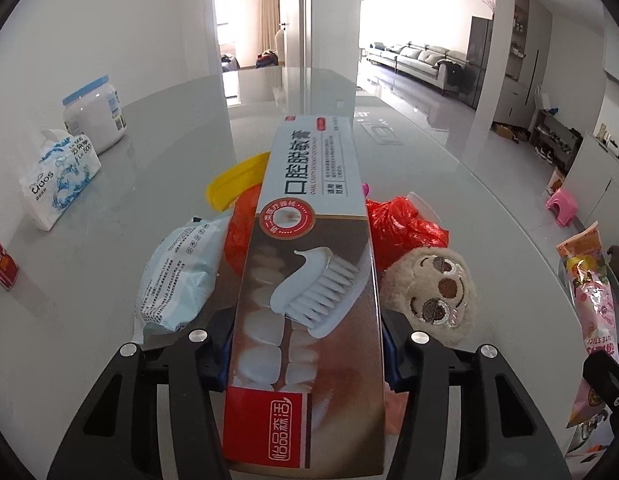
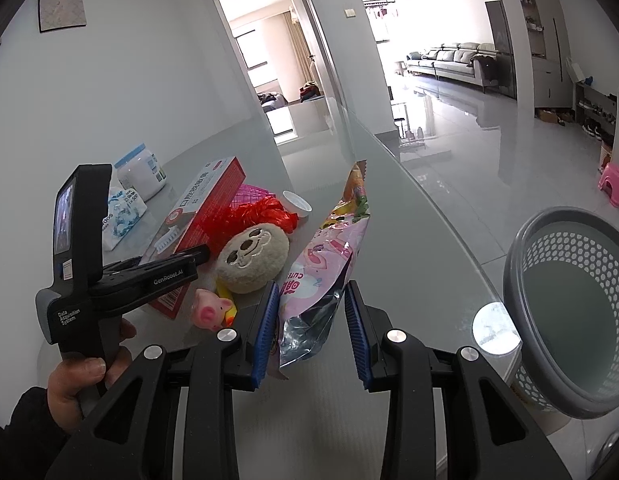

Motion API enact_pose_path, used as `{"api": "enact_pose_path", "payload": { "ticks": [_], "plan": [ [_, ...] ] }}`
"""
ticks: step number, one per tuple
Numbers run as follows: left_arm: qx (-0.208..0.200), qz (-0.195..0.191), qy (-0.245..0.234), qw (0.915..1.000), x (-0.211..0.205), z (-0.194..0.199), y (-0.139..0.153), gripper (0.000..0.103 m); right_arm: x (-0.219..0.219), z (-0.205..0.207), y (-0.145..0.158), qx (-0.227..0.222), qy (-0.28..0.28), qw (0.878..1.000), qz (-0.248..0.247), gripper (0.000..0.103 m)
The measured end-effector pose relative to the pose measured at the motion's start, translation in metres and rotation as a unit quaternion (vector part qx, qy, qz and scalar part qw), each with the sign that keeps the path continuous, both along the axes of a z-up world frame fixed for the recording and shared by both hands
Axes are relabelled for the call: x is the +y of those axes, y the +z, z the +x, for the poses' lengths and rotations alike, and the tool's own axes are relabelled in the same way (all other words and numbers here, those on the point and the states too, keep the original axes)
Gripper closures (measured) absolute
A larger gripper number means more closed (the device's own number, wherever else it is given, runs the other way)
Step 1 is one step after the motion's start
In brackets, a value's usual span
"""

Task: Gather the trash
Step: 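Carry both items over the grey basket and open both tools to drop them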

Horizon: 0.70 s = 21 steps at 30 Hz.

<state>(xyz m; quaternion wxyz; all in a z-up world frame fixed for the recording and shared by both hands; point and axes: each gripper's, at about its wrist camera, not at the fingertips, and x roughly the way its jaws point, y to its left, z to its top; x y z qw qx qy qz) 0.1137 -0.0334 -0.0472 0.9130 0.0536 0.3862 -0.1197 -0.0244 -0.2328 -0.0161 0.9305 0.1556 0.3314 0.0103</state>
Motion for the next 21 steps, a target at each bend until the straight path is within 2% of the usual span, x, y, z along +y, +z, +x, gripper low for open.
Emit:
{"api": "enact_pose_path", "payload": {
  "ticks": [15,21],
  "plan": [
    [-0.046,-0.008,-0.007,0.9989,0.008,-0.045,0.032,0.052,0.005,-0.019,0.006,-0.015,-0.007,1.0,-0.009,0.07],
    [-0.063,-0.016,-0.037,0.9972,-0.005,-0.073,0.05,0.052,-0.001,-0.032,0.012,-0.027,-0.015,0.999,-0.01,0.07]
  ]
}}
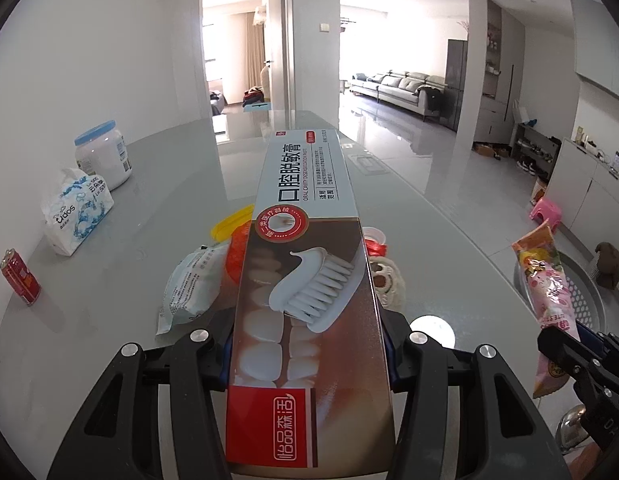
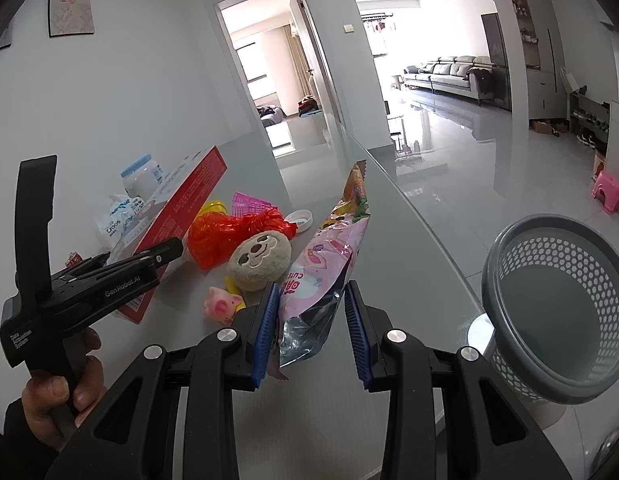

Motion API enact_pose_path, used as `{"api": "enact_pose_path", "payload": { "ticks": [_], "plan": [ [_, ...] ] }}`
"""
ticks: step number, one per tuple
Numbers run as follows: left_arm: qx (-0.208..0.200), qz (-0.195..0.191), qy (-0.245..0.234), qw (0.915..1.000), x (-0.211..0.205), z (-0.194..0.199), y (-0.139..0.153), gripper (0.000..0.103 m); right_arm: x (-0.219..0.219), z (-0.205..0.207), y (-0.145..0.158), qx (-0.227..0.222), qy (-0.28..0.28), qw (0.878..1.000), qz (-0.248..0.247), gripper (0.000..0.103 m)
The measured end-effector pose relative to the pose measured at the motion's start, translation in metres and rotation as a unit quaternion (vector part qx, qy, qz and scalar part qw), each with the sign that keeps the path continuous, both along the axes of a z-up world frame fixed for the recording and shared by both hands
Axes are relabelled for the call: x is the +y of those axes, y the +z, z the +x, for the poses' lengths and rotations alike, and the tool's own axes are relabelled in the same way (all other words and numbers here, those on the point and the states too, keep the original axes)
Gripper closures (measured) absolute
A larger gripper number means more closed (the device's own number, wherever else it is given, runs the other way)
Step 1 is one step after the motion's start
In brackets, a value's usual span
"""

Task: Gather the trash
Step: 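Carry both items over the grey basket and open both tools to drop them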

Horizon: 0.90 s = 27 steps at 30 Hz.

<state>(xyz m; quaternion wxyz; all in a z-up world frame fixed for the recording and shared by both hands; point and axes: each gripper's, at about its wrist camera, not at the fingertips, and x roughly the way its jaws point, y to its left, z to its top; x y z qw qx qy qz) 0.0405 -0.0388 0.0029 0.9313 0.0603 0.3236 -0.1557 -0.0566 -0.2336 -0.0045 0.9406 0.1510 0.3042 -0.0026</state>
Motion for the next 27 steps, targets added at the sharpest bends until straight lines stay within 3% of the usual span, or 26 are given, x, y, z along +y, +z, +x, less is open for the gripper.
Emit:
{"api": "enact_pose_path", "payload": {
  "ticks": [7,12,18,27],
  "plan": [
    [-0.006,-0.014,-0.067,0.9976,-0.045,-0.032,0.012,0.052,-0.03,-0.028,0.001,-0.005,-0.049,0.999,-0.002,0.07],
    [0.008,-0.022,-0.131,0.9911,-0.094,-0.049,0.007,0.052,-0.07,-0.055,-0.005,0.007,-0.11,0.994,-0.006,0.07],
    [0.033,-0.01,-0.213,0.9764,-0.16,-0.066,-0.009,0.052,-0.125,-0.082,-0.022,0.026,-0.19,0.981,-0.003,0.07],
    [0.071,0.018,-0.29,0.9543,-0.24,-0.076,-0.039,0.052,-0.184,-0.098,-0.056,0.062,-0.245,0.968,0.015,0.07]
  ]
}}
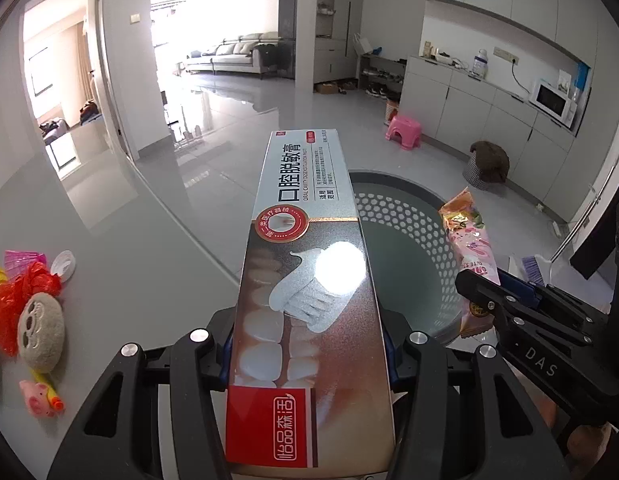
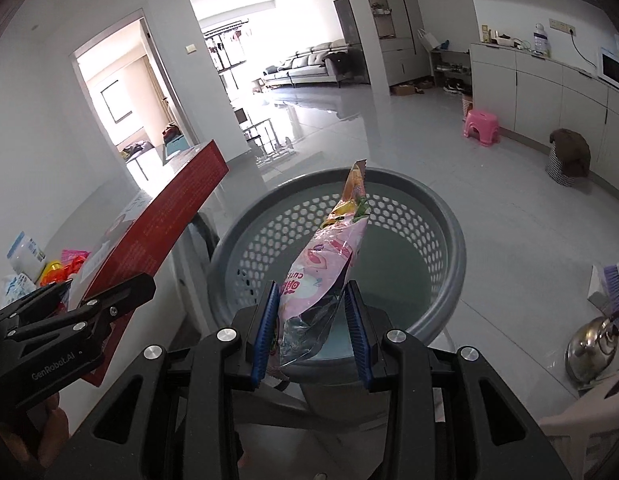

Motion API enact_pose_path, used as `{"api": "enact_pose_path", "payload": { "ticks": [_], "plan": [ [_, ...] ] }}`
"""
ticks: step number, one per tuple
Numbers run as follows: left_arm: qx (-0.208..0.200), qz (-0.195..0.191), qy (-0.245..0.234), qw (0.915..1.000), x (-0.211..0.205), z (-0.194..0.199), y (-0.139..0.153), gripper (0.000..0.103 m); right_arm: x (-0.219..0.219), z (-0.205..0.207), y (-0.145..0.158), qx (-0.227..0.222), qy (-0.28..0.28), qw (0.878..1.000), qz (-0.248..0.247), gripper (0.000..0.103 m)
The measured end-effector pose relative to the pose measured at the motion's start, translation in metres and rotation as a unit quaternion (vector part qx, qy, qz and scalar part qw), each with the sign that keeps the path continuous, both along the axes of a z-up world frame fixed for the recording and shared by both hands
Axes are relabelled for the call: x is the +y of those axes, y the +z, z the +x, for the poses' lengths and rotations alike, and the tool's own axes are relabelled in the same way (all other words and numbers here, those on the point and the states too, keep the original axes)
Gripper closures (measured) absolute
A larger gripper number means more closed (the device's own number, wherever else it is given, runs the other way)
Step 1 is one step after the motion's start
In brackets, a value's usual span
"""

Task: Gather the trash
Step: 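Carry both items over the grey basket and open both tools to drop them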

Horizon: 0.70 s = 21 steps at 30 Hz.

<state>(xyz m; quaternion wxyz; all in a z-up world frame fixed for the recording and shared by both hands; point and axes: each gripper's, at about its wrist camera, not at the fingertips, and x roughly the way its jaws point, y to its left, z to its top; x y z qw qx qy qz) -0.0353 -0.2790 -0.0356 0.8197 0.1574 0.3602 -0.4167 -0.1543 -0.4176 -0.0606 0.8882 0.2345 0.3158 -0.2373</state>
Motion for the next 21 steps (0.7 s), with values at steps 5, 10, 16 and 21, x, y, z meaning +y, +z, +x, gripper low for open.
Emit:
{"api": "enact_pose_path", "payload": {
  "ticks": [5,10,16,21],
  "plan": [
    [0.015,0.02,-0.02,0.9995,-0.025,0.002,-0.019,0.052,-0.019,0.003,-0.018,0.01,-0.003,1.0,0.017,0.07],
    [0.028,0.042,-0.032,0.9982,-0.044,0.003,-0.036,0.052,-0.029,0.013,-0.029,0.021,0.003,0.999,0.031,0.069],
    [0.035,0.055,-0.039,0.9971,-0.061,0.003,-0.045,0.052,-0.047,0.014,-0.035,0.018,-0.001,0.999,0.047,0.069],
    [0.032,0.06,-0.036,0.997,-0.068,-0.002,-0.045,0.051,-0.052,0.012,-0.038,0.014,-0.008,0.998,0.053,0.067]
  ]
}}
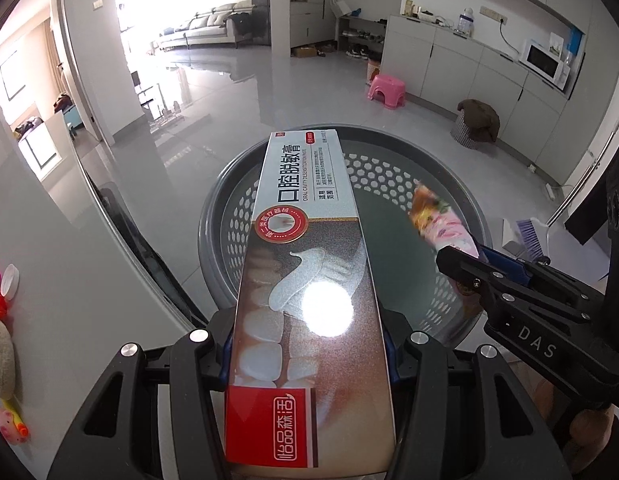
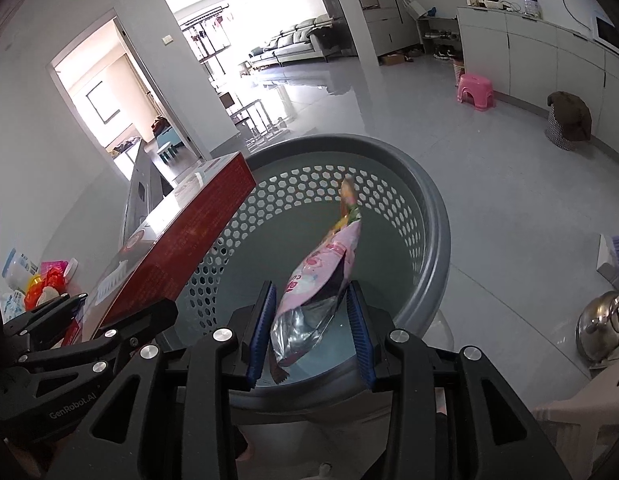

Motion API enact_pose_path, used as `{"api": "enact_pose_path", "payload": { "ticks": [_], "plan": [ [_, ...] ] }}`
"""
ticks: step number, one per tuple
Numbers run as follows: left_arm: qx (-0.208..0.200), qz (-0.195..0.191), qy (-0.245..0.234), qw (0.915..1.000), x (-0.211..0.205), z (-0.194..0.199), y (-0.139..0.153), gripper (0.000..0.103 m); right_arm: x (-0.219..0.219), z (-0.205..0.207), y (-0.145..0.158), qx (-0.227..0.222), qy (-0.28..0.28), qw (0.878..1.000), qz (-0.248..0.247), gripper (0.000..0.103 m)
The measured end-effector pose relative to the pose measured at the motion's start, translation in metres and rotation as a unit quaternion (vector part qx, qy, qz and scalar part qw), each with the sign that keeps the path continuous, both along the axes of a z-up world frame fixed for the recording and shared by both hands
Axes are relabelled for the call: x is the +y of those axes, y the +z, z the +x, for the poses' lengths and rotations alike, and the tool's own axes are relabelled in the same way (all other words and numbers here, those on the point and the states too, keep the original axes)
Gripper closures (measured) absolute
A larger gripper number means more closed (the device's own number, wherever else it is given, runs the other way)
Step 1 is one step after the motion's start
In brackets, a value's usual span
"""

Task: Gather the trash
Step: 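Carry both items over the grey basket and open both tools to drop them, then move both tools back over the table toward the sloth plush and pig toy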

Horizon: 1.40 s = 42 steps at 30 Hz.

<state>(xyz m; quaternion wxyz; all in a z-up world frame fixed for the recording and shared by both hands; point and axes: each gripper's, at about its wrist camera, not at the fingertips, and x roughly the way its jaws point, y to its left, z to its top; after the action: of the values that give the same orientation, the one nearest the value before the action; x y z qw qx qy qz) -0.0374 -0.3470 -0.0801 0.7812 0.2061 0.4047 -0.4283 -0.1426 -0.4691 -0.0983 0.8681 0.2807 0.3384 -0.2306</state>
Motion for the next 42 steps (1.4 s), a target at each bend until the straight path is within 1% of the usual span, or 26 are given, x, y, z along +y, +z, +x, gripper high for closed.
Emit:
{"api": "enact_pose_path", "payload": {
  "ticks": [2,4,5,9,16,23,25,32,34,38,42],
  "plan": [
    [0.001,0.001,0.003,1.0,0.0,0.001,0.0,0.049,0.001,-0.002,0.001,-0.002,-0.002,1.0,0.0,0.063],
    [-0.003,0.001,0.01,0.9999,-0.001,0.001,0.001,0.029,0.001,-0.004,0.002,-0.007,-0.004,1.0,-0.003,0.056],
    [-0.005,-0.003,0.012,0.9999,0.0,0.001,0.003,0.028,0.001,-0.005,0.003,-0.009,-0.004,1.0,-0.004,0.056],
    [-0.012,-0.006,0.016,0.9998,0.002,0.0,0.007,0.027,0.003,-0.007,0.006,-0.012,-0.006,1.0,-0.006,0.055],
    [-0.006,-0.006,0.025,0.9997,0.011,0.006,0.009,0.027,0.003,-0.015,0.007,-0.011,-0.011,1.0,-0.002,0.054],
    [-0.009,-0.013,0.034,0.9993,0.026,0.008,0.014,0.027,0.014,-0.018,0.014,-0.015,-0.006,1.0,-0.006,0.053],
    [-0.012,-0.015,0.042,0.9989,0.032,0.008,0.017,0.022,0.017,-0.018,0.018,-0.019,-0.004,1.0,-0.009,0.051],
    [-0.029,-0.033,0.067,0.9968,0.054,0.008,0.032,0.013,0.033,-0.023,0.034,-0.032,0.004,0.999,-0.022,0.047],
    [-0.033,-0.04,0.075,0.9958,0.063,0.008,0.038,0.01,0.038,-0.023,0.038,-0.036,0.009,0.999,-0.024,0.043],
    [-0.038,-0.053,0.091,0.9937,0.082,0.01,0.046,0.008,0.052,-0.023,0.044,-0.04,0.021,0.998,-0.031,0.042],
    [-0.047,-0.059,0.113,0.9907,0.104,0.012,0.054,0.007,0.067,-0.016,0.05,-0.044,0.038,0.998,-0.039,0.037]
  ]
}}
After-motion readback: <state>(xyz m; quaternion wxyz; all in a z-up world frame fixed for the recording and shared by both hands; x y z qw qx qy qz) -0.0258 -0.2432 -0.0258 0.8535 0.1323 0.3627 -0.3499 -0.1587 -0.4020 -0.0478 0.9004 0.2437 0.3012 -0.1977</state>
